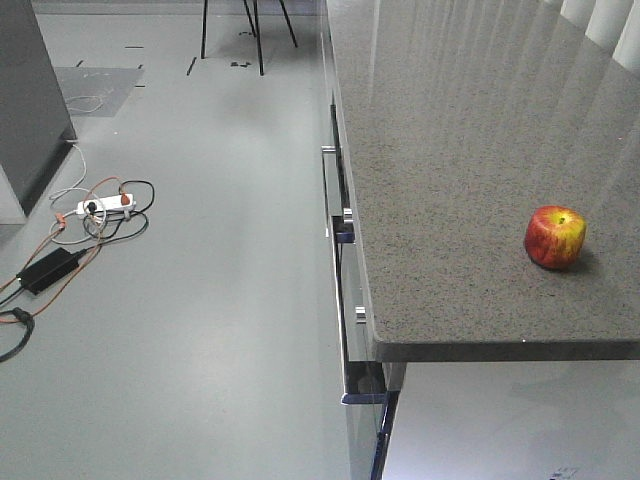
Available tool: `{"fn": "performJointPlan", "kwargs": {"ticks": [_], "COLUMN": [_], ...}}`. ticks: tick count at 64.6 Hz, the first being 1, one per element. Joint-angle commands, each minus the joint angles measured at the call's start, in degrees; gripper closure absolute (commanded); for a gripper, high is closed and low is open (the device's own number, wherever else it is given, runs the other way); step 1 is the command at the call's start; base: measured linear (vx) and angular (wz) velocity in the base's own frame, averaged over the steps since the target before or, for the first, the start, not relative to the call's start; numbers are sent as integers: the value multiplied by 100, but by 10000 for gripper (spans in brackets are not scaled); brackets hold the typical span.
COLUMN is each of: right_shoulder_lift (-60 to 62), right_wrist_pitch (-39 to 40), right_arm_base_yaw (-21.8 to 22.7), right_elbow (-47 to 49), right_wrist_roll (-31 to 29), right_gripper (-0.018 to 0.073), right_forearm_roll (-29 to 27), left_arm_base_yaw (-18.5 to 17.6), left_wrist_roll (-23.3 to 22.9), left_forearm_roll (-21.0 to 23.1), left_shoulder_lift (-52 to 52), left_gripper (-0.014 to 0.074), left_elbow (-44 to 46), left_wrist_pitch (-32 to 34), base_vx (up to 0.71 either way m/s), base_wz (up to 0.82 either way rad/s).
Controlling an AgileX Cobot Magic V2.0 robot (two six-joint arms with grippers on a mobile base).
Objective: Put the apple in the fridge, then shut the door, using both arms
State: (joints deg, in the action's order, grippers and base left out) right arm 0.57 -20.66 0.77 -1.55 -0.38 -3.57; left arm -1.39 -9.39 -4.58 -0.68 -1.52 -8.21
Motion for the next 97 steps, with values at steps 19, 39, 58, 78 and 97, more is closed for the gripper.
{"fn": "performJointPlan", "kwargs": {"ticks": [19,39,58,78,97], "right_shoulder_lift": [68,43,-933,-3007,-3882], "right_wrist_pitch": [702,1214,997,175,15], "right_arm_base_yaw": [20,20,20,20,20], "right_elbow": [-51,529,1698,2988,3296], "right_wrist_roll": [38,-156,-190,-185,-185], "right_gripper": [568,568,568,568,568], "right_forearm_roll": [-258,-644,-112,-116,-132], "left_arm_base_yaw": [-51,-51,-51,-51,-51], "left_wrist_roll": [-9,-9,-9,-9,-9], "left_forearm_roll": [8,8,8,8,8], "left_shoulder_lift": [-79,-79,-79,-79,-79], "left_gripper": [601,601,601,601,601], "left_elbow": [-114,-114,-114,-114,-114], "left_wrist_pitch": [449,449,449,449,449], "base_vx": [0,0,0,0,0], "base_wz": [0,0,0,0,0]}}
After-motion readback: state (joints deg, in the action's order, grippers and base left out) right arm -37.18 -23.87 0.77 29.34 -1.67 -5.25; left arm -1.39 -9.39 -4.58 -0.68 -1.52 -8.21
